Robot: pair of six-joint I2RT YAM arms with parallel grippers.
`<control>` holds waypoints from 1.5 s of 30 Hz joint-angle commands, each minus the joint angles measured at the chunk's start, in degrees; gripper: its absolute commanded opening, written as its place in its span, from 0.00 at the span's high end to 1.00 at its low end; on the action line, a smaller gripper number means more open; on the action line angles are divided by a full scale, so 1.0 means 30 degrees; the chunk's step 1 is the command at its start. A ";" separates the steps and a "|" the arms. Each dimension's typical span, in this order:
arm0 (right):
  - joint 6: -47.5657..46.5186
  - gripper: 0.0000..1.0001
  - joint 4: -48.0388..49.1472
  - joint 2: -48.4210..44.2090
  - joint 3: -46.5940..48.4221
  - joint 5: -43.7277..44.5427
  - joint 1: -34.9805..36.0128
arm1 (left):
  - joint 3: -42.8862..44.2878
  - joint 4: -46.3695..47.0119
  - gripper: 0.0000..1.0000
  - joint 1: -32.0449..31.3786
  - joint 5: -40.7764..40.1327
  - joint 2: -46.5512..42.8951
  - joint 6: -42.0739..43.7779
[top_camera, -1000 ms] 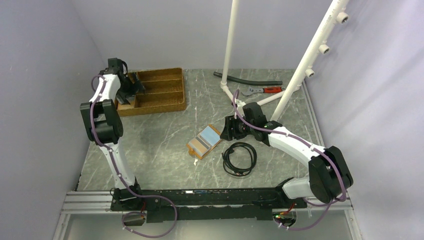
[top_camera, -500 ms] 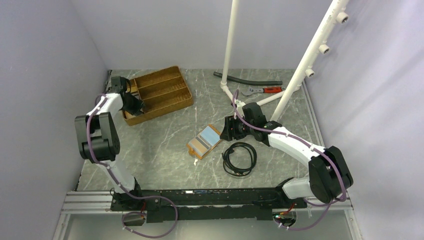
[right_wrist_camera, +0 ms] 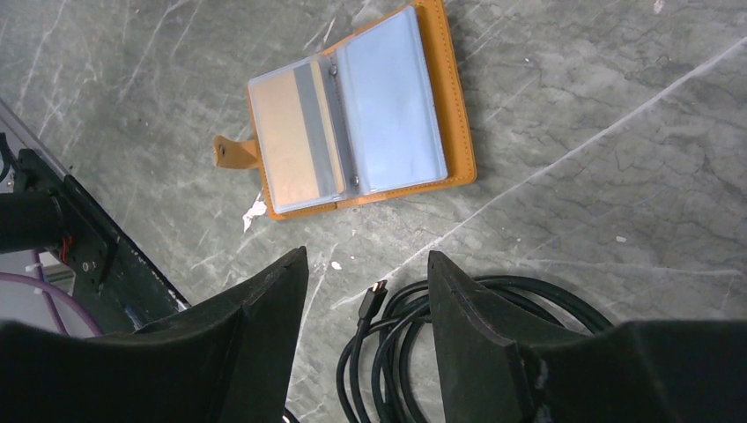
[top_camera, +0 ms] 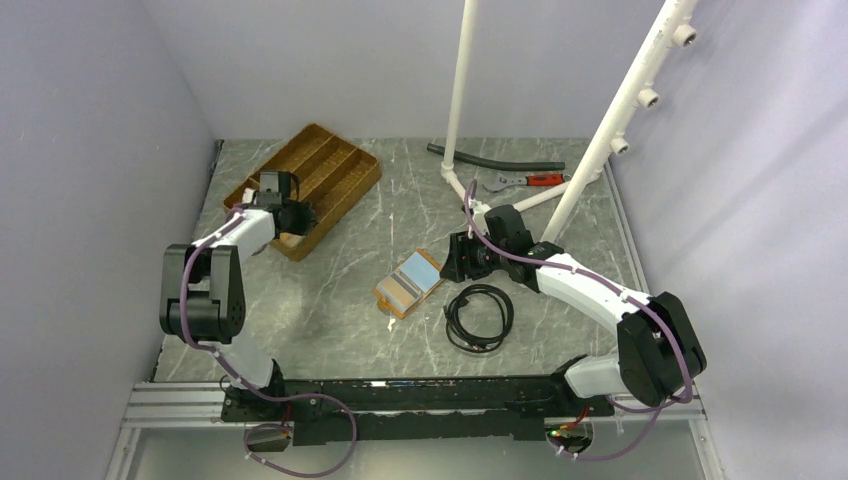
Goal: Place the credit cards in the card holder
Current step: Move the storage box to the corner of the board, then pick up the credit card from the storage box.
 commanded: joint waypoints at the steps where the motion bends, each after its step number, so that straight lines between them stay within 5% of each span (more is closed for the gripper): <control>1: -0.0394 0.45 0.0113 -0.0271 0.0457 -0.0110 0.0069 | 0.0361 0.1539 1.00 -0.0810 -0.0713 0.0436 -0.2804; 5: -0.0431 0.45 0.0187 -0.0236 0.0280 -0.0030 0.0072 | 0.2999 0.0097 0.84 -0.1218 0.1118 0.2160 -0.1059; 10: -0.0402 0.46 0.0404 -0.0132 0.0226 -0.0096 0.0065 | 0.3109 0.0398 0.32 -0.1413 0.3559 0.2047 0.0742; 18: -0.0634 0.46 0.0253 -0.0277 0.0032 -0.0124 0.0072 | 0.4597 -0.2363 0.02 -0.0899 0.5714 -0.0808 1.0800; 23: -0.0451 0.46 0.0537 -0.0105 -0.0220 -0.0751 0.0072 | 0.7543 -0.8365 0.01 0.0148 0.3472 -0.0256 1.7961; 27: -0.0473 0.46 0.0411 -0.0028 -0.0125 -0.1177 0.0072 | 0.8192 -0.9337 0.01 0.1918 0.3846 0.0442 2.0693; 32: -0.0819 0.46 0.0022 0.0177 0.0185 -0.1353 0.0072 | 0.9699 -1.0392 0.11 0.2822 0.7089 0.2471 2.2179; 36: -0.0801 0.46 0.0094 0.0248 0.0077 -0.1384 0.0072 | 0.7851 -0.7975 0.07 0.2566 1.1208 0.1876 2.1911; 45: -0.0754 0.46 0.0148 0.0180 0.0077 -0.1337 0.0072 | 0.8424 -0.8737 0.07 -0.0051 0.8184 0.4110 2.2301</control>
